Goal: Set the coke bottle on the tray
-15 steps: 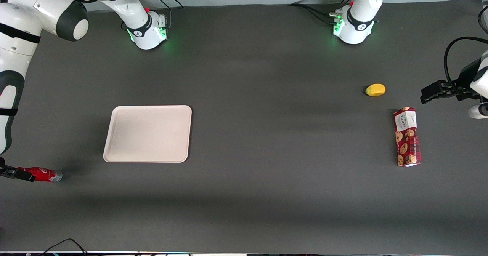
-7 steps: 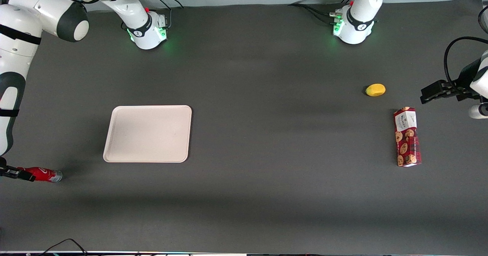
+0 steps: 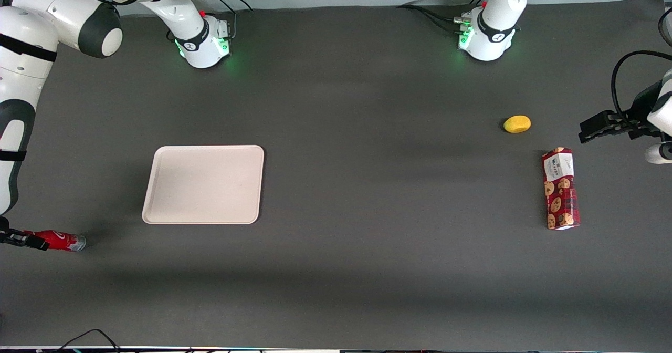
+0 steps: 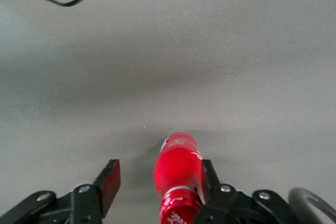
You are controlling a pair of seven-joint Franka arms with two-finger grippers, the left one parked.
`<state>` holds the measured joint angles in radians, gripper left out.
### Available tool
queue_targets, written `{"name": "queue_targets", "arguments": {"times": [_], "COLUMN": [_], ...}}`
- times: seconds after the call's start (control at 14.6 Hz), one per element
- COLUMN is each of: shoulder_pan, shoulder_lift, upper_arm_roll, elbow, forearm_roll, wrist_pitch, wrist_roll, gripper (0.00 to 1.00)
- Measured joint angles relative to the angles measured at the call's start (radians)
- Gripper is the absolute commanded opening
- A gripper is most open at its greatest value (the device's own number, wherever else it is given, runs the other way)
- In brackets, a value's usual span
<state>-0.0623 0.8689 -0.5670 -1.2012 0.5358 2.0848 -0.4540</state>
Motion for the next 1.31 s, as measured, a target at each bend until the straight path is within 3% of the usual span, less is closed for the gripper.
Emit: {"name": "queue_targets", "arguments": {"times": [0.07, 0.14, 0.34, 0.41, 0.48, 0.62, 0.69, 1.03, 1.31], "shoulder_pan": [0.0, 0.001, 0.002, 0.002, 0.002, 0.003, 0.003, 0.003, 0.002], "shoulder_lift": [0.0, 0.0, 0.0, 0.0, 0.0, 0.0, 0.0, -0.001, -0.039], "upper_arm_roll": [0.0, 0.0, 0.0, 0.0, 0.0, 0.0, 0.0, -0.009, -0.054], "elbow": [0.0, 0.0, 0.0, 0.0, 0.0, 0.0, 0.001, 0.039, 0.098], "forearm_roll": [0.0, 0.0, 0.0, 0.0, 0.0, 0.0, 0.0, -0.016, -0.057], "wrist_pitch": [0.0, 0.0, 0.0, 0.0, 0.0, 0.0, 0.0, -0.019, -0.156], "wrist_roll": [0.0, 0.0, 0.0, 0.0, 0.0, 0.0, 0.0, 0.0, 0.003], "gripper": [0.04, 0.0, 0.0, 0.32, 0.58, 0.92, 0.99, 1.0, 1.0]}}
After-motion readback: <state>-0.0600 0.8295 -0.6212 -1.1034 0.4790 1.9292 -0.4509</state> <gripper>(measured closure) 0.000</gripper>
